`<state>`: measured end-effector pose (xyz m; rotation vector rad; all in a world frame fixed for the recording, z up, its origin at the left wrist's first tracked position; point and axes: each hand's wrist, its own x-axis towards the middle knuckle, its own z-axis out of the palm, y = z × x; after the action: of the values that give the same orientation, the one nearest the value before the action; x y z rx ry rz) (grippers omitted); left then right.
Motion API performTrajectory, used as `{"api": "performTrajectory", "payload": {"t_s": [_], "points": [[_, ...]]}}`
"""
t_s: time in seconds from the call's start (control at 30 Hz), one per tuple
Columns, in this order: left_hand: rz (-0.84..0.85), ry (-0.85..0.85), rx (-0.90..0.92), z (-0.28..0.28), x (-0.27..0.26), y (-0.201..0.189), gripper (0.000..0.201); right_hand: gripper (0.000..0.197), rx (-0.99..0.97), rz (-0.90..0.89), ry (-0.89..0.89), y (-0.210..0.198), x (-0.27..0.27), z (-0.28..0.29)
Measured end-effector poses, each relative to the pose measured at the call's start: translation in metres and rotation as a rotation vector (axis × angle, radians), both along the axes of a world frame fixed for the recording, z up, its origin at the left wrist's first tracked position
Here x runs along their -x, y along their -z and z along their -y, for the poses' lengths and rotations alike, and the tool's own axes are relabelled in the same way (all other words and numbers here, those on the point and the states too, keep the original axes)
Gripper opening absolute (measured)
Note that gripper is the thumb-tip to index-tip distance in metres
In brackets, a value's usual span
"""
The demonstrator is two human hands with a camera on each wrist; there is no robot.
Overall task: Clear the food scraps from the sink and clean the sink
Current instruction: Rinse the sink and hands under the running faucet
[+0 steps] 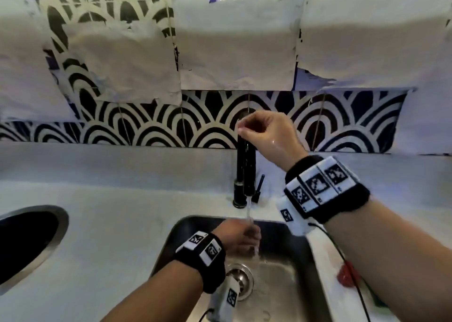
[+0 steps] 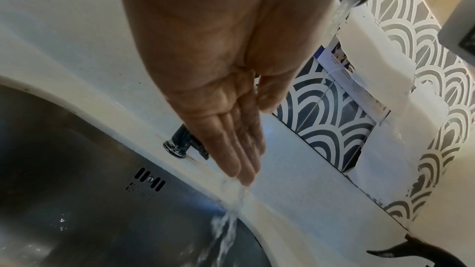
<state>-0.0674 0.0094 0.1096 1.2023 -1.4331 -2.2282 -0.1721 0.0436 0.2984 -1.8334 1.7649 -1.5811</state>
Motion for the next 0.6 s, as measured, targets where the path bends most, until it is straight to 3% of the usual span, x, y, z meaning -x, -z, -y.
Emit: {"api": "performTrajectory", "payload": {"t_s": [0.1, 0.23, 0.33, 0.4, 0.47, 0.53, 0.6], "points": [[0.015, 0.016, -0.004, -0.003, 0.001, -0.004, 0.038, 0.019, 0.065, -0.040, 0.101, 0.033, -0.009, -0.009], [0.012, -0.006, 0.021, -0.009, -0.002, -0.003, 0.032, 0.043, -0.010, 0.094, 0.077, 0.076, -0.017, -0.023], [0.042, -0.025, 0.135, -0.010, -0.008, 0.005, 0.021, 0.038, -0.116, 0.191, 0.040, 0.110, -0.022, -0.027], [0.090, 0.029, 0.290, -0.008, -0.013, 0.007, 0.015, 0.020, -0.215, 0.189, 0.036, 0.139, -0.026, -0.027], [0.241, 0.089, 0.481, -0.009, -0.016, 0.007, 0.030, 0.005, -0.311, 0.243, 0.041, 0.170, -0.025, -0.025], [0.446, 0.171, 0.591, -0.009, -0.017, 0.015, 0.039, 0.018, -0.446, 0.272, 0.047, 0.196, -0.021, -0.023], [0.540, 0.277, 0.623, -0.009, -0.017, 0.035, 0.039, 0.025, -0.614, 0.298, 0.011, 0.213, -0.019, -0.022]]}}
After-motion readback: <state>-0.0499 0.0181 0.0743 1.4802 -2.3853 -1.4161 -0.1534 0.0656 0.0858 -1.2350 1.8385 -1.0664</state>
